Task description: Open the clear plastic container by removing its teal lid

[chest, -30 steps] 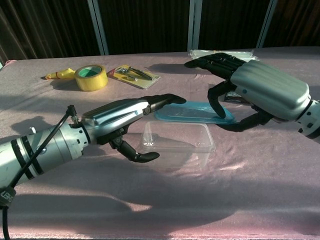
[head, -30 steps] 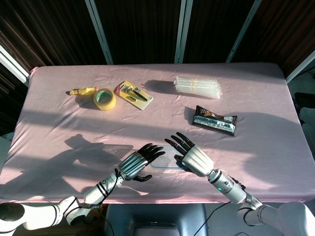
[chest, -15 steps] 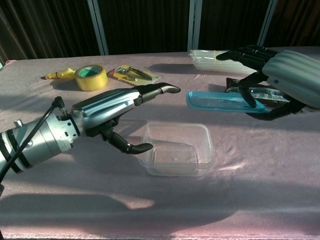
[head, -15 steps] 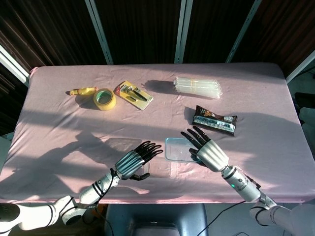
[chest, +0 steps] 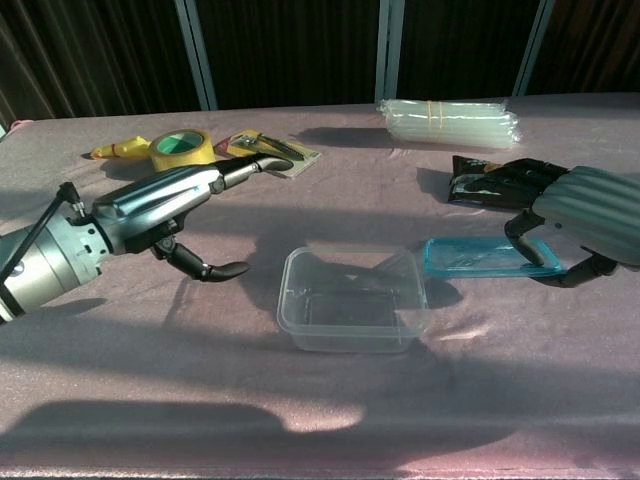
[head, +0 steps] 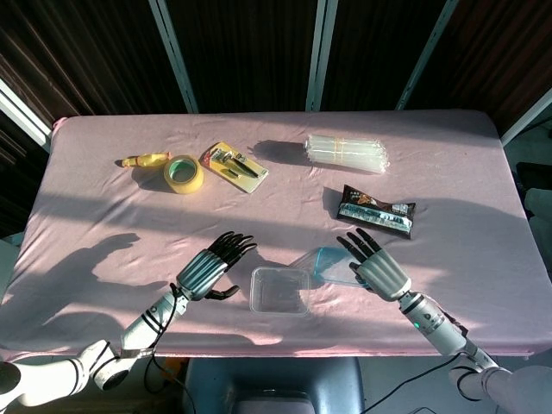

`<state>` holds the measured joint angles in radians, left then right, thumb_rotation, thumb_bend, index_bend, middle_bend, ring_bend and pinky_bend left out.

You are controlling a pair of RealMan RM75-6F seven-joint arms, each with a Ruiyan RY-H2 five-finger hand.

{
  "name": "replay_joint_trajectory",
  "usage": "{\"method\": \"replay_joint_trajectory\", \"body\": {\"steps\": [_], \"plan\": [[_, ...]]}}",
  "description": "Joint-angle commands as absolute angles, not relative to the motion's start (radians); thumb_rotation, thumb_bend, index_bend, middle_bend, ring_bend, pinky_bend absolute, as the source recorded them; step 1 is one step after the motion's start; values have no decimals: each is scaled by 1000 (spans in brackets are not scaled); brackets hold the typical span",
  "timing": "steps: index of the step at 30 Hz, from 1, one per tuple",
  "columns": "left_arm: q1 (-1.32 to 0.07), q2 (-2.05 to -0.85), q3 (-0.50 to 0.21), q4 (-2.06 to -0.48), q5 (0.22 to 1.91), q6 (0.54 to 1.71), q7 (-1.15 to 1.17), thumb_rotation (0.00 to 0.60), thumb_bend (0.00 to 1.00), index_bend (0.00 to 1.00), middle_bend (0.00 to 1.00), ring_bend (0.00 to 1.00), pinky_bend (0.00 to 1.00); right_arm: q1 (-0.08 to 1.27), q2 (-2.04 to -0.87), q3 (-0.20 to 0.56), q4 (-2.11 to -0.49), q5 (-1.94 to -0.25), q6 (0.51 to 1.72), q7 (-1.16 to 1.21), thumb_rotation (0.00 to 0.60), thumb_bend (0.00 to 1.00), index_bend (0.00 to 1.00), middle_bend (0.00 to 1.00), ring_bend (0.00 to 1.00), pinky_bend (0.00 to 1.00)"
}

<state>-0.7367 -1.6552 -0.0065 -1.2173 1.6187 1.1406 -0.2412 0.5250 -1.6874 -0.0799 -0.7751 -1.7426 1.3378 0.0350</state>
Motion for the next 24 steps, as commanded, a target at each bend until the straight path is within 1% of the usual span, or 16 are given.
{"method": "replay_joint_trajectory", "body": {"steps": [1,2,4,6,8,12,15,20,22,24], "plan": [[-727,-1647,-1,-1212,1618,1149,-252,600,276,0,0,0,3,517,-1677,-80,-811,-1717,1302,-4,600,436,173,88,0,0],[-723,-1644,1,-1213,1619,1154,-255,600,276,0,0,0,1,513,-1665,-79,-832,-1711,1297,-15,600,377,112,68,0,0],[-710,-1632,6,-1220,1625,1174,-263,600,277,0,0,0,1,503,-1627,-78,-894,-1697,1287,-47,600,252,24,25,0,0],[-695,-1610,18,-1237,1634,1195,-265,600,276,0,0,0,0,487,-1572,-81,-977,-1681,1279,-84,600,148,0,0,0,0],[-679,-1579,32,-1260,1642,1210,-258,600,275,0,0,0,0,468,-1513,-88,-1066,-1664,1271,-118,600,115,0,0,0,0],[-621,-1488,66,-1335,1650,1267,-221,600,275,0,0,0,0,424,-1355,-112,-1297,-1601,1231,-183,600,94,0,0,0,0],[-548,-1409,96,-1396,1644,1342,-202,600,276,0,0,0,0,369,-1241,-124,-1439,-1550,1258,-228,600,92,0,0,0,0],[-367,-1268,149,-1526,1557,1483,-91,600,283,0,0,0,0,200,-1109,-122,-1606,-1450,1458,-248,600,91,0,0,0,0],[-280,-1254,147,-1542,1496,1564,-13,600,289,0,0,0,0,125,-1090,-107,-1647,-1392,1546,-242,600,91,0,0,0,0],[-215,-1268,140,-1526,1451,1620,24,600,292,0,0,0,0,77,-1087,-98,-1649,-1373,1600,-199,600,90,0,0,0,0]]}}
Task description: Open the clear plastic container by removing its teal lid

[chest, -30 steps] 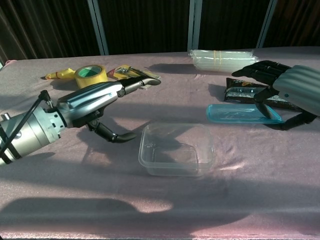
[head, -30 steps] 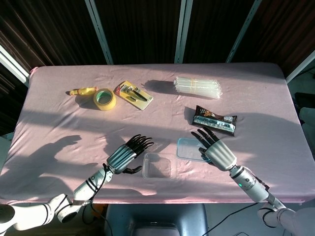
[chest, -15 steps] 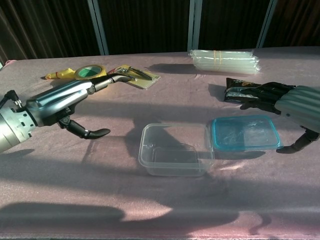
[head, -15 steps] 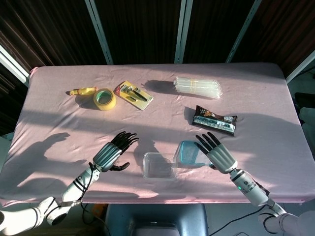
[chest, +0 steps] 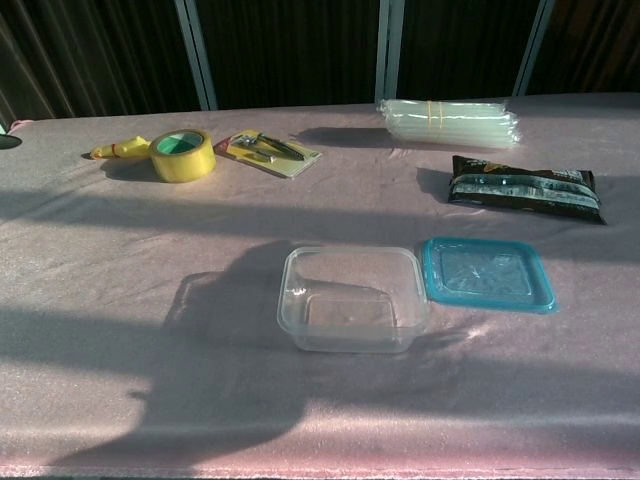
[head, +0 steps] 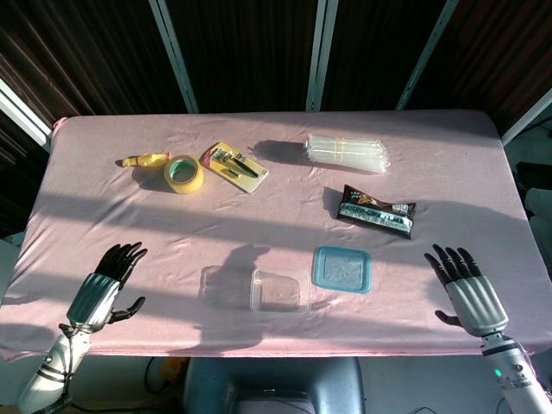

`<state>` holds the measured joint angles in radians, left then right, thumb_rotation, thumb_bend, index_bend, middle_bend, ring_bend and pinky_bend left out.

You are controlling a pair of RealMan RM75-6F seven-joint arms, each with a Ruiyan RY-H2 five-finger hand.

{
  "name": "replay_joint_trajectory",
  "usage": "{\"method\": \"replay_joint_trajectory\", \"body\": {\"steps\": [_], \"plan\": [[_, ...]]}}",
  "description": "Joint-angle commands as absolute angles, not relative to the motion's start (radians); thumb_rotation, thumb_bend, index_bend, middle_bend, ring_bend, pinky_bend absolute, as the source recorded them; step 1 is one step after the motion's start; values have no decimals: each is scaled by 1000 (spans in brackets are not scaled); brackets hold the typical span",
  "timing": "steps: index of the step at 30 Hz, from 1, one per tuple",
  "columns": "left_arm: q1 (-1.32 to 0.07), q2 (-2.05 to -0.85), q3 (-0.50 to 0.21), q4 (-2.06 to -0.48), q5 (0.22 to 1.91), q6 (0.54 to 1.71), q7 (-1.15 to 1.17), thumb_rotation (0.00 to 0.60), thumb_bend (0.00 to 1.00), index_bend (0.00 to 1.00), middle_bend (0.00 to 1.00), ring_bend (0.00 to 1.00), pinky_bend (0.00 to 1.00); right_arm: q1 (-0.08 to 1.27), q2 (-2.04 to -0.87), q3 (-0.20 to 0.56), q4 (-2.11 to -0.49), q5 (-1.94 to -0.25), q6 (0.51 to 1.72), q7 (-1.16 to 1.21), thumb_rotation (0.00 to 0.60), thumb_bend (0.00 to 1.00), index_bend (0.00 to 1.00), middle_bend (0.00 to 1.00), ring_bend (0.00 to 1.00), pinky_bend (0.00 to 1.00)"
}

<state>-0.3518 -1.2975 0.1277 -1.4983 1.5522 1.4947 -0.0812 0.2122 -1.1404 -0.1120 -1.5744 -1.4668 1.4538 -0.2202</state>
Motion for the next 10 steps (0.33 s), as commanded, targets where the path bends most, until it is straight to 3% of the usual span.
{"method": "replay_joint_trajectory", "body": {"steps": [1,10], "plan": [[-186,-1279,138,-1515,1435,1636,13,600,298,0,0,0,0,52,-1090,-92,-1634,-1371,1628,-154,600,91,0,0,0,0],[-134,-1250,136,-1529,1480,1641,26,600,328,0,0,0,0,-26,-1101,-56,-1551,-1429,1718,18,600,91,0,0,0,0]]}}
